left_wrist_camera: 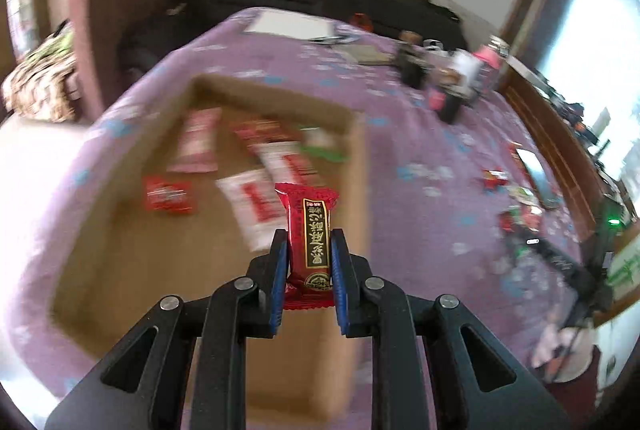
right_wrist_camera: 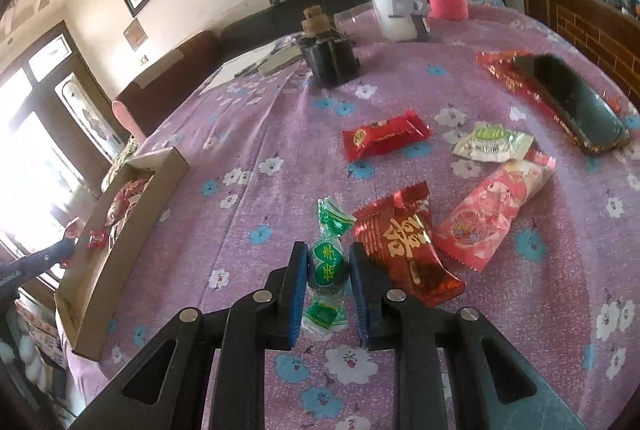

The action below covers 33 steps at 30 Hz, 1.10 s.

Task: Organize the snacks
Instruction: 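Carry both snacks into the cardboard box and open both grippers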

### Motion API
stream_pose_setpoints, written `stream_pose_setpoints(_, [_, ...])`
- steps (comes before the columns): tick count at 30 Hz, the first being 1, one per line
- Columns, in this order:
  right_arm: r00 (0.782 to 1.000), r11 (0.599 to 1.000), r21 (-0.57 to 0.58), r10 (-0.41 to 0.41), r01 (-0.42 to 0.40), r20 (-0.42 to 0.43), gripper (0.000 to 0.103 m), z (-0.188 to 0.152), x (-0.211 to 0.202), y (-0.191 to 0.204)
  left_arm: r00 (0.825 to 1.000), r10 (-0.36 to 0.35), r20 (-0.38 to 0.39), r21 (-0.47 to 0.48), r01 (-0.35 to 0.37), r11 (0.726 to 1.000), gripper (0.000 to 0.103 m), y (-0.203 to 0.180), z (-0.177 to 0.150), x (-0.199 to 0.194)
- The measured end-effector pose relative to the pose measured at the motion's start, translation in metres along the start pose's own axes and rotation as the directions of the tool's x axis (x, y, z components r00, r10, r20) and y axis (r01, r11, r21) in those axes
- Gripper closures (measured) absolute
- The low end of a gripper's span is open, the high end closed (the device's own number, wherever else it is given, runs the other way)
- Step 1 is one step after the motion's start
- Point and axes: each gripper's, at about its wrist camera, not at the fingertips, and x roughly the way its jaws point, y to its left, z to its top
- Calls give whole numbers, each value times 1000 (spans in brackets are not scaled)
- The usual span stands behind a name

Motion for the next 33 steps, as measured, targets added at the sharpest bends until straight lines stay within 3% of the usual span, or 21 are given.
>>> stream_pose_setpoints(5, [997, 997, -10, 80, -80, -6, 81, 12, -12, 36, 998, 64, -21, -37, -64, 997, 86, 45, 1, 7])
stream_pose_setpoints(12, [981, 973, -144, 170, -182, -91, 82, 28, 9, 134, 994, 60, -92, -111, -70, 991, 86, 82, 9, 40])
stream_pose_setpoints(18, [947, 936, -198, 253, -292, -198, 82, 33, 47, 217, 991, 49, -121, -126, -64, 990, 85, 92, 10, 50])
stream_pose_setpoints(23, [920, 910, -247, 258, -334, -293, 82, 31, 92, 282, 988, 40, -152, -145, -62, 988, 85, 96, 14, 59])
stream_pose_setpoints(33, [925, 913, -298, 172, -279, -340, 78, 34, 159, 322, 993, -12, -119, -171, -8, 985, 72, 106, 7, 32])
